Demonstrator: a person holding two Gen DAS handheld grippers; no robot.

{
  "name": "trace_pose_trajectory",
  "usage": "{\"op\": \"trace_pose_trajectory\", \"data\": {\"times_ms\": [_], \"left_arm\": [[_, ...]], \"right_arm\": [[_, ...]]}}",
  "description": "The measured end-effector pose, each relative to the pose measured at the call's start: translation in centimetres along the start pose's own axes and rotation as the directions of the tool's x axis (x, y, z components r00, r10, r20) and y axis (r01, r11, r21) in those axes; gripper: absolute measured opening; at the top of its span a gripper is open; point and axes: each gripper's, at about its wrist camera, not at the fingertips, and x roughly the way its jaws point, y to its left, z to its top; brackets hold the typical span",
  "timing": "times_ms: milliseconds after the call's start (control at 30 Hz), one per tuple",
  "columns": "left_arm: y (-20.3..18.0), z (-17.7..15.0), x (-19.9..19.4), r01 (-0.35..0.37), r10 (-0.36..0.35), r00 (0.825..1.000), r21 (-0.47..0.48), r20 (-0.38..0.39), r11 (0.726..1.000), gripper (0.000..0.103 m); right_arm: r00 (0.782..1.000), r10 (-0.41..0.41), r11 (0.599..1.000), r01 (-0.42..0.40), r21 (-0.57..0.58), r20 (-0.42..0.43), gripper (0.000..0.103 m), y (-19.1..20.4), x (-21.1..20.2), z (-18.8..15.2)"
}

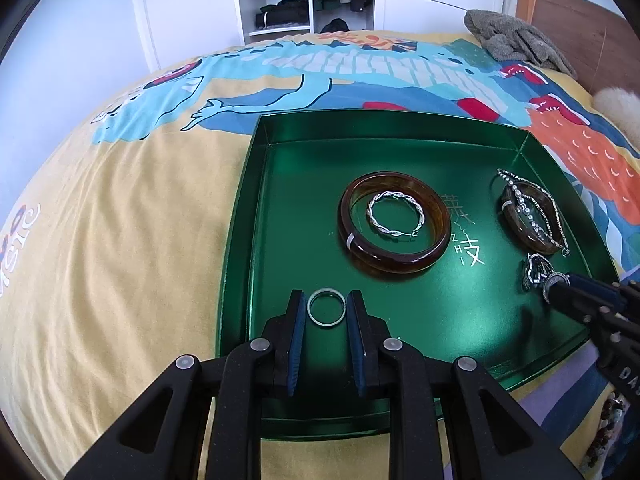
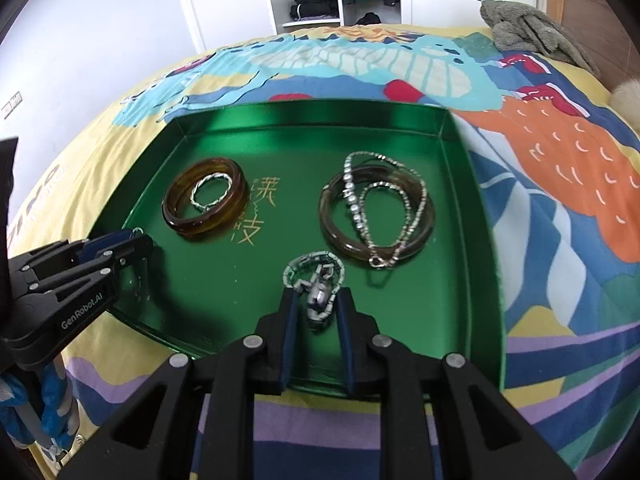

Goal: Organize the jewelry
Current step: 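Drop the ring into the tray while the right tool drops the watch beside the dark bangle, then withdraw both tools from the tray toward the loose rings and bangle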

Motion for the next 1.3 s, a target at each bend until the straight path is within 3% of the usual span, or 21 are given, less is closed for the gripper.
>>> {"op": "trace_pose_trajectory", "data": {"times_ms": [200,433,733,967,1300], "left_arm": [[1.0,0.7,-3.1,0.022,-0.021,0.999,-0.028,0.032,0.999,0.038],[1.1,1.0,-11.2,0.025,-0.024,0.992,-0.007,0.124,1.000,0.051],[2.3,-0.3,-22.6,0.010,-0.004,0.970,-0.024,0.245,1.000,0.053],[3.2,-3.1,-30.6,-0.012,0.017,0.947,-0.018,0.320,1.000,0.053],[4.3,-7.1,-37.7,-0.045,0.042,0.919,-0.001,0.391,0.999,0.053]], "right_arm": [[0.998,0.002,1.000,-0.003,0.014,0.068,0.025,-0.3,-4.5,0.5],[0.982,0.003,1.000,-0.006,0.019,0.190,0.028,0.8,-12.9,0.7],[0.953,0.010,1.000,-0.007,-0.010,0.302,0.028,3.6,-23.6,-1.1],[0.925,0.024,0.999,-0.011,-0.038,0.379,0.028,4.7,-31.5,-3.9],[0.892,0.043,0.998,-0.018,-0.060,0.449,0.028,4.4,-39.1,-8.8]]}}
